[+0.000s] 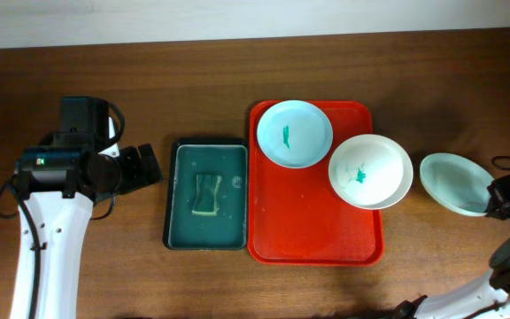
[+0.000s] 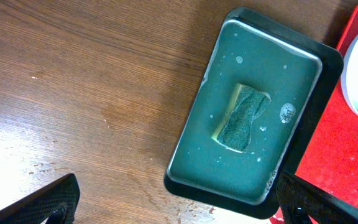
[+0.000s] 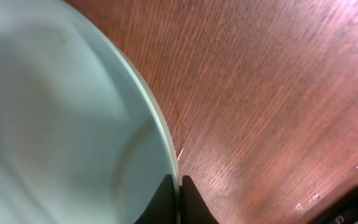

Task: Clean dirty plates on tray and stack at the side
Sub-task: 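Lift the cleaned plate with the right gripper and tilt it over the black tray, then place the plate on the table right of the red tray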

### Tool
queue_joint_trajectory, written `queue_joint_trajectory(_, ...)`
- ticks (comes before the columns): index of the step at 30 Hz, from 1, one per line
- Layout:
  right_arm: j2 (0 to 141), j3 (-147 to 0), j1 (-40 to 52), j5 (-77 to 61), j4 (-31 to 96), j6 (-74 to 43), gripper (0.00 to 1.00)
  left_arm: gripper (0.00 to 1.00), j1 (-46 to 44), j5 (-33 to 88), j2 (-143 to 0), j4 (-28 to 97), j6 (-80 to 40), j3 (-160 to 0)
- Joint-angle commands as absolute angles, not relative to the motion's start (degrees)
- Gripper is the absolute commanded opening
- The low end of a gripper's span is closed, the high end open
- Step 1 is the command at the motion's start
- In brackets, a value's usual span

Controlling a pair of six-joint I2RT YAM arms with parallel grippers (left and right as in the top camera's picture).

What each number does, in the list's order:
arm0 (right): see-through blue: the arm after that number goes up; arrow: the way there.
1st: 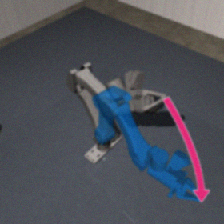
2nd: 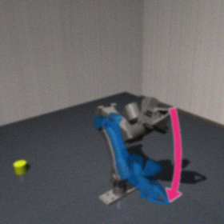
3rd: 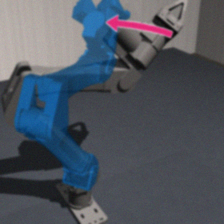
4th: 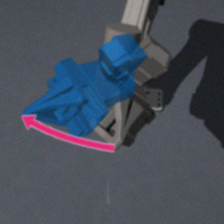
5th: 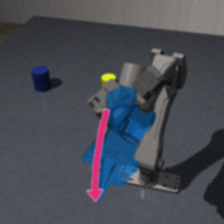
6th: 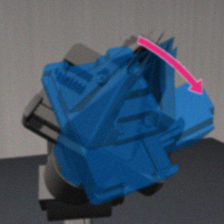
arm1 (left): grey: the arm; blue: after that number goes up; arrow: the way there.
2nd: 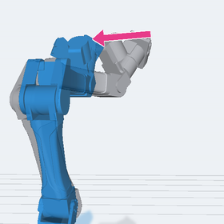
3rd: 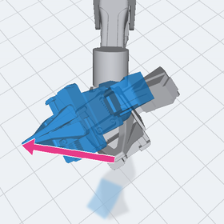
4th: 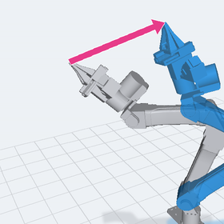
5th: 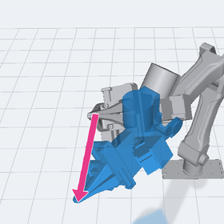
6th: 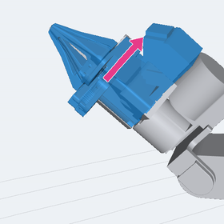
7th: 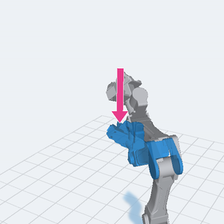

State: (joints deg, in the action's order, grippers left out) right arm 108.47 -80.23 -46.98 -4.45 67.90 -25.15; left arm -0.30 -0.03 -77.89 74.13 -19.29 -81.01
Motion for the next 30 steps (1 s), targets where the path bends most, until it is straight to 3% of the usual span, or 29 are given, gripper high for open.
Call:
queue_joint_trajectory(1,108.5,-79.7,-44.3,-0.1,68.8,-22.5,0.23,0.99,-0.1,-0.4,-77.0,74.1,-19.2,-81.4)
queue_joint_trajectory(2,107.9,-79.7,-43.0,-0.9,69.7,-22.5,0.38,1.0,-0.1,-0.4,-77.0,74.1,-19.2,-81.4)
queue_joint_trajectory(8,94.9,-79.7,-34.1,-12.5,70.0,-14.9,0.49,0.99,-0.1,-0.4,-77.0,74.1,-19.2,-81.4)
queue_joint_trajectory(11,90.1,-79.7,-28.2,-15.0,67.5,-3.1,0.58,0.99,-0.1,-0.4,-77.0,74.1,-19.2,-81.4)
queue_joint_trajectory(13,91.1,-79.7,-25.1,-15.0,65.6,3.9,0.58,0.99,-0.1,-0.4,-77.0,74.1,-19.2,-81.4)
queue_joint_trajectory(20,106.1,-79.7,-19.8,-10.0,60.5,4.7,0.58,0.99,-0.1,-0.4,-77.0,74.1,-19.2,-81.4)
queue_joint_trajectory(24,111.8,-79.7,-19.8,-10.1,58.7,4.1,0.42,0.99,-0.1,-0.4,-77.0,74.1,-19.2,-81.4)
queue_joint_trajectory(26,113.2,-79.7,-19.8,-12.0,59.2,4.0,0.24,0.99,-0.1,-0.4,-77.0,74.1,-19.2,-81.4)
queue_joint_trajectory(27,113.3,-79.7,-19.8,-12.7,59.5,4.0,0.09,0.99,-0.1,-0.4,-77.0,74.1,-19.2,-81.4)
queue_joint_trajectory(30,112.1,-79.7,-19.8,-12.4,62.2,2.2,0.04,1.0,-0.1,-0.4,-77.0,74.1,-19.2,-81.4)
